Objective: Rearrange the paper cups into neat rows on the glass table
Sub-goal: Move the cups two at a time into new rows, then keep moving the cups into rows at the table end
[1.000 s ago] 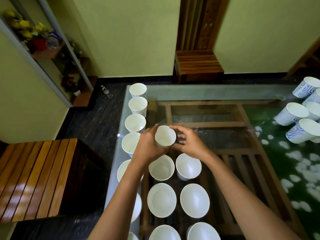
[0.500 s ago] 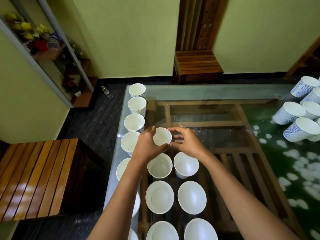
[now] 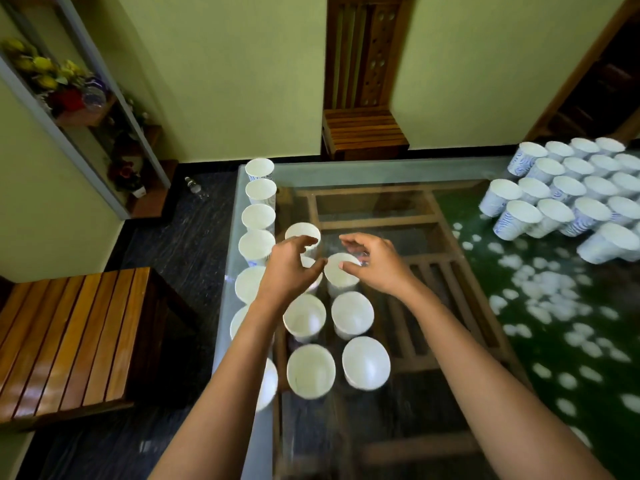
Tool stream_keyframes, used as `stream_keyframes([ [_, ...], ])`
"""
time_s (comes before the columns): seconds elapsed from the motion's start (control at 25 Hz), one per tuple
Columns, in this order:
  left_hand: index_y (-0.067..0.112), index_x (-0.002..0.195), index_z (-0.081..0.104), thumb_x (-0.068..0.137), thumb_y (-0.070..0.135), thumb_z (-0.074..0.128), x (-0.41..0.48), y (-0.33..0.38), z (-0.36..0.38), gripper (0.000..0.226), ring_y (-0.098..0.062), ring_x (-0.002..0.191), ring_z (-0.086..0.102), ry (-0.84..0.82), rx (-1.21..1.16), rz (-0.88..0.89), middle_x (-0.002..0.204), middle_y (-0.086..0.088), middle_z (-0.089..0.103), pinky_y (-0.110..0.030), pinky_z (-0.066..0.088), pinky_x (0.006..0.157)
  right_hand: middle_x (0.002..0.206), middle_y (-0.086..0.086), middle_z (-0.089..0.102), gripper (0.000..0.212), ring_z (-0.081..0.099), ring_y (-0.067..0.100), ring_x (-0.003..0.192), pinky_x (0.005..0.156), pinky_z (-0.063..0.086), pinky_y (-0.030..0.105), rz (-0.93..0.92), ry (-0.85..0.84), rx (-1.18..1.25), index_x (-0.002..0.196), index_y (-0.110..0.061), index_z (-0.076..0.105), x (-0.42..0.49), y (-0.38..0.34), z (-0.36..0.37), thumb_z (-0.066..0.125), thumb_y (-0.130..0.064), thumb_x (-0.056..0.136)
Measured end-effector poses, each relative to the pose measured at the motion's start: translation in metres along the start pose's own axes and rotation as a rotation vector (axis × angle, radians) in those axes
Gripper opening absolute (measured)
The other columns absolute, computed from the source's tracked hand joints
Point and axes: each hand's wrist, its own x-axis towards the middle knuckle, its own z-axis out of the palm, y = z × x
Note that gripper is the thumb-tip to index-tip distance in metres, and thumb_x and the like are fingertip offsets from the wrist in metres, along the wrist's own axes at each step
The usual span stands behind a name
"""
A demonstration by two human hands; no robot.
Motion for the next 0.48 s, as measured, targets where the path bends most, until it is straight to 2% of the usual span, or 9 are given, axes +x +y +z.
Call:
stream_keyframes([
  [0.16,0.01,0.112,0.062,0.078,0.026,0.071,-0.088,0.029,-0.013,0.039,-0.019,0.096,0.061,-0.015,-0.101,0.023,0.111,-0.007,0.066,-0.028,0.048,0.083,0.12,0.004,0.06,0.05,0.057,0.013,0.106,0.093,0.05,0.034,0.046,0.027,0.106,0.125,-0.013,0.054,-0.087,-0.015,-0.003,0.071,-0.012,0.078],
  [0.24,0.011,0.112,0.062,0.077,0.026,0.071,-0.153,0.03,-0.018,0.039,-0.017,0.096,0.061,-0.036,-0.12,0.018,0.11,-0.006,0.066,-0.029,0.049,0.084,0.118,0.003,0.062,0.05,0.058,0.014,0.106,0.092,0.049,0.031,0.08,0.035,0.127,0.124,-0.013,0.055,-0.148,-0.015,0.003,0.072,-0.013,0.078],
  [0.32,0.01,0.114,0.061,0.077,0.025,0.071,-0.226,0.021,-0.02,0.041,-0.014,0.096,0.06,-0.079,-0.109,0.008,0.109,-0.005,0.066,-0.022,0.046,0.083,0.115,0.001,0.062,0.05,0.059,0.013,0.104,0.089,0.049,0.028,0.115,0.036,0.148,0.123,-0.013,0.056,-0.215,-0.009,0.02,0.073,-0.013,0.077],
  [0.48,0.012,0.11,0.064,0.075,0.021,0.074,-0.381,-0.011,-0.023,0.037,-0.014,0.093,0.062,-0.172,-0.124,-0.094,0.101,-0.003,0.068,-0.018,0.043,0.081,0.111,-0.003,0.062,0.048,0.058,0.009,0.101,0.083,0.047,0.022,0.19,-0.055,0.212,0.12,-0.015,0.057,-0.35,0.003,0.078,0.073,-0.01,0.076],
])
